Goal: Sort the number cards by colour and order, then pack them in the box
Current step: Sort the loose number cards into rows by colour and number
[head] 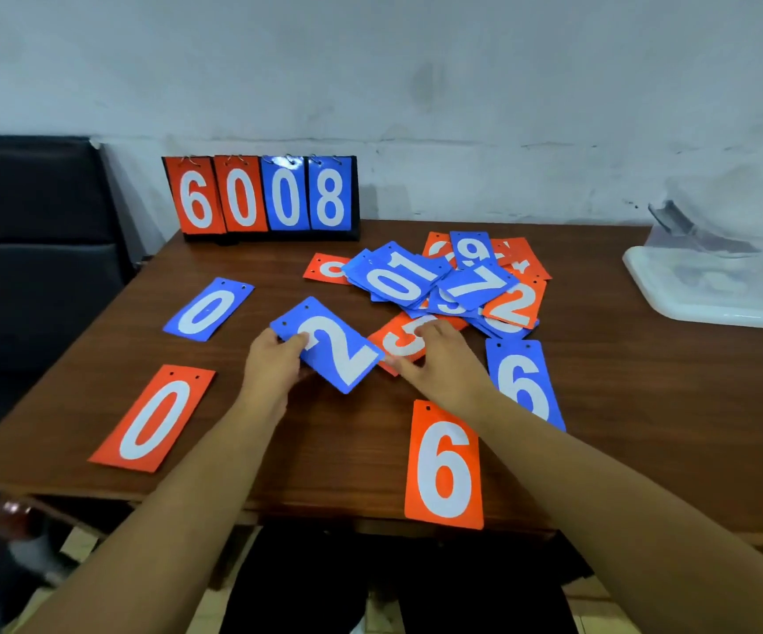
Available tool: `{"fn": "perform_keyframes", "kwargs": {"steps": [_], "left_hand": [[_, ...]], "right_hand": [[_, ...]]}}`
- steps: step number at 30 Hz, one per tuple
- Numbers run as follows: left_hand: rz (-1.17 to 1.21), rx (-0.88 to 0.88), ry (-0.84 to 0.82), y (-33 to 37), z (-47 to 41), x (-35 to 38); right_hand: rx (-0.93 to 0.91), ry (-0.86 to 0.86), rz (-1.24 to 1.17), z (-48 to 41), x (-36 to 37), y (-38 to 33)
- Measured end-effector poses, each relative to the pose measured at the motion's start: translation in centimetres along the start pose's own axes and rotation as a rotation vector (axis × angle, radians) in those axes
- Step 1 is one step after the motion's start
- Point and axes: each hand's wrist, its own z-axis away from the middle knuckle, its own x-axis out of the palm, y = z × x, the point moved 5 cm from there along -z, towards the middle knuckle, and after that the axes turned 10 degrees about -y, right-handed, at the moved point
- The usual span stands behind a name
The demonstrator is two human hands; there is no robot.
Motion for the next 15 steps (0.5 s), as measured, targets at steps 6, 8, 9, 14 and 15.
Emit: {"fn": "perform_keyframes", "kwargs": {"steps": [6, 8, 9, 14, 15], "left_hand": [[-0.138, -0.073, -0.018, 0.0, 0.9, -1.8], [-0.183, -0.094, -0.019, 0.0, 1.0, -2.0], [-0.197, -0.090, -0.021, -0.1, 1.0, -2.0], [-0.231, -0.081, -0.041, -0.2, 0.8, -2.1], [-0.240, -0.078, -0.047, -0.1, 0.8, -2.1]], "right_hand": [[-0.064, -0.113, 0.278, -1.0, 1.1, -1.0], [-0.126, -0.110, 0.329, -0.9, 0.8, -1.8], [-0.161, -0.104, 0.342, -0.7, 0.7, -2.1], [-0.142, 0.022, 0.272, -0.3, -0.6, -1.9], [-0.119, 0.054, 0.244, -0.3, -0.9, -1.7]]}}
